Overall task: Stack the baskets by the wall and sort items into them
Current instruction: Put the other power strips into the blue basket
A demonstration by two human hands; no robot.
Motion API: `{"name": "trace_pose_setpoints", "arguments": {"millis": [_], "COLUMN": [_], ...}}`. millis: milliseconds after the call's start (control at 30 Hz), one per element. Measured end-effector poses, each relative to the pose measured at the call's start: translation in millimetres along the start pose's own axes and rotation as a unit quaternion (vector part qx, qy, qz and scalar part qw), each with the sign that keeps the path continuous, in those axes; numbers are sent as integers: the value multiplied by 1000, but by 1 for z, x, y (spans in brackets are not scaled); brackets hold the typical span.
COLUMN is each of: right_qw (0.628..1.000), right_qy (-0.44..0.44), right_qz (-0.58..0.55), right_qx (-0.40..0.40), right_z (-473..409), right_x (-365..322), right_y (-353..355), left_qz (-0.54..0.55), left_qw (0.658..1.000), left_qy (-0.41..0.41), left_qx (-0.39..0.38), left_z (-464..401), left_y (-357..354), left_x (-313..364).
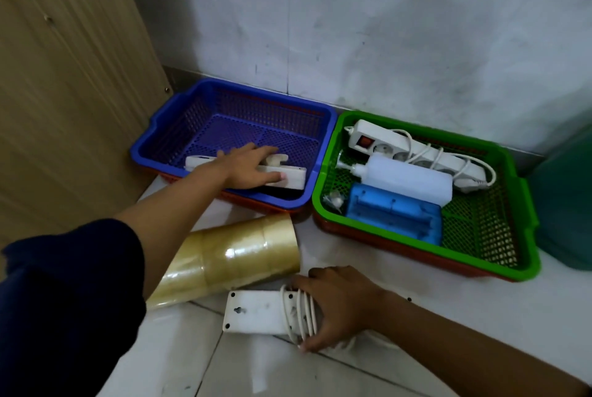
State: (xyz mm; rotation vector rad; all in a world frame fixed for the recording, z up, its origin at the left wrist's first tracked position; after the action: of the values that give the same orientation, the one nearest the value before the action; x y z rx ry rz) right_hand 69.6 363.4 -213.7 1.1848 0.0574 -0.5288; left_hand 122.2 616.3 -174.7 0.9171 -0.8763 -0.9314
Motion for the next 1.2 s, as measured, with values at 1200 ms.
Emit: {"name": "trace_pose_setpoints", "arguments": {"millis": [1200], "right_qw": [956], "right_qy": [-194], "right_qz": [10], "right_qx": [219], "right_z": [-193], "right_x": [26], "right_y": [220], "left_qz": [-107], "left_qw": [984], "left_qy": [31], "left_qx": [137], "left_z": [20], "left_y": [7], "left_x": [-57]}}
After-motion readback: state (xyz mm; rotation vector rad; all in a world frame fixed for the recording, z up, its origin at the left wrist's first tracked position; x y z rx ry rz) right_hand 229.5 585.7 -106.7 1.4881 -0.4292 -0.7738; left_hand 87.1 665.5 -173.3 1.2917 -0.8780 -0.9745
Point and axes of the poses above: each hand's wrist, its own z-axis away from the middle knuckle, its own y-axis out of the back of the hand, x = y × z, the point moved 2 cm from there along -z, towards the middle knuckle, and after that the axes turned 1 degree about -z, right-handed, at the moved point
